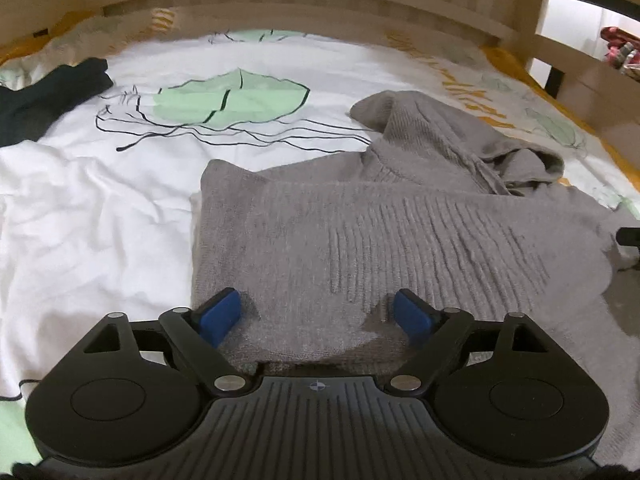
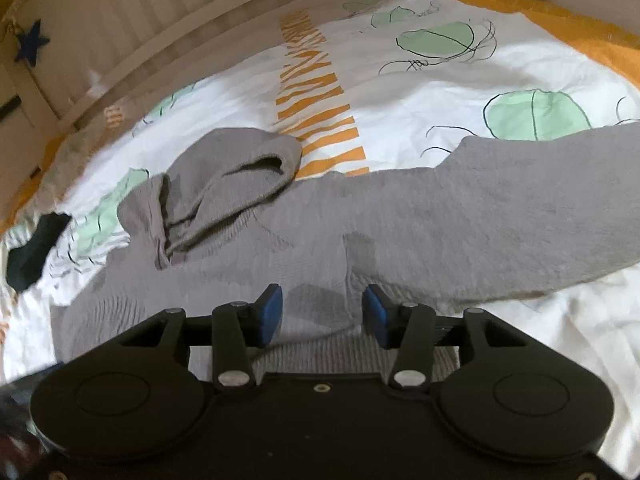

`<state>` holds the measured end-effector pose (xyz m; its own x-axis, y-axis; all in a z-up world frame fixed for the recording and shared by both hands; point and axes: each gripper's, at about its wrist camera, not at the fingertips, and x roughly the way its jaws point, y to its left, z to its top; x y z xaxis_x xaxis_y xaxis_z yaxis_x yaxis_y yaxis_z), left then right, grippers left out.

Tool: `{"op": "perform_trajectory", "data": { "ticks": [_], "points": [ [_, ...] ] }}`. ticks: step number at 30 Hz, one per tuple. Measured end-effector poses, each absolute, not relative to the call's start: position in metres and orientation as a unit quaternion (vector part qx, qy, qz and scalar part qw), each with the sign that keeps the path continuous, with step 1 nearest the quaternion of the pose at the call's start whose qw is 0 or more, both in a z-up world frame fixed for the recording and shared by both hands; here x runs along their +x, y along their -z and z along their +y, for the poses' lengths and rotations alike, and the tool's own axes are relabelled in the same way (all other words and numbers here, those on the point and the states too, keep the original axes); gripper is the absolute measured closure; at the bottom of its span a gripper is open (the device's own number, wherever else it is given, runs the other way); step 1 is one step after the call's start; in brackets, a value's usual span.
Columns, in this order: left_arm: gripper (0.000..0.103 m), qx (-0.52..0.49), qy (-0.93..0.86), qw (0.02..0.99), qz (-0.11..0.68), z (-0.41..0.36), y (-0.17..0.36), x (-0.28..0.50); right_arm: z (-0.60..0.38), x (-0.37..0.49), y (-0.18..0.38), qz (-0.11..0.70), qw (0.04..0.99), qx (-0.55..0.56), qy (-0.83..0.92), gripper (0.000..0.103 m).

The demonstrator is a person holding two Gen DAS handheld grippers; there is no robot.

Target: Fold large clothes

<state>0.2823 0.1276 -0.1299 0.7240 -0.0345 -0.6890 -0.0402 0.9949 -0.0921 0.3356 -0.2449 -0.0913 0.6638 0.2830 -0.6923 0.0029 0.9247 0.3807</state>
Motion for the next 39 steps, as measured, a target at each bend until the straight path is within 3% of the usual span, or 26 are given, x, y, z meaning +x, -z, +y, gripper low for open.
{"op": "perform_trajectory", "data": {
  "ticks": [2,3,4,7,12,16,18,26,31,32,36,39],
  "points": [
    [0.017,-0.05,-0.002,0.926,0.374,0.127,0.129,0.283,-0.243,0.342,0.093,0.406,0.893,0.172,-0.084,0.054],
    [0.017,-0.051,-0.002,0.926,0.374,0.127,0.129,0.283,-0.241,0.343,0.091,0.404,0.897,0.16,-0.081,0.087],
    [0.016,-0.05,-0.002,0.926,0.374,0.127,0.129,0.282,-0.238,0.343,0.088,0.394,0.905,0.142,-0.077,0.09],
    [0.015,-0.047,-0.003,0.927,0.372,0.127,0.13,0.283,-0.232,0.332,0.072,0.341,0.929,0.112,-0.087,0.09],
    [0.015,-0.043,-0.005,0.928,0.37,0.125,0.131,0.282,-0.23,0.344,0.1,0.408,0.909,0.076,-0.046,0.087],
    [0.015,-0.039,-0.006,0.928,0.369,0.122,0.129,0.282,-0.241,0.34,0.104,0.399,0.91,0.104,-0.047,0.087],
    [0.015,-0.042,-0.001,0.927,0.373,0.124,0.124,0.282,-0.243,0.339,0.101,0.398,0.91,0.106,-0.048,0.078],
    [0.015,-0.095,-0.026,0.932,0.349,0.157,0.1,0.292,-0.251,0.335,0.1,0.4,0.909,0.106,-0.056,0.078],
    [0.015,-0.087,-0.106,0.901,0.412,0.185,0.117,0.339,-0.251,0.334,0.101,0.398,0.91,0.103,-0.056,0.078],
    [0.01,-0.099,-0.108,0.893,0.425,0.192,0.124,0.344,-0.251,0.334,0.101,0.398,0.91,0.105,-0.055,0.078],
    [0.011,-0.101,-0.106,0.895,0.421,0.189,0.118,0.344,-0.258,0.333,0.101,0.399,0.908,0.118,-0.052,0.078],
    [0.011,-0.119,-0.086,0.903,0.403,0.179,0.099,0.329,-0.266,0.331,0.097,0.397,0.906,0.138,-0.056,0.071]
  ]
}}
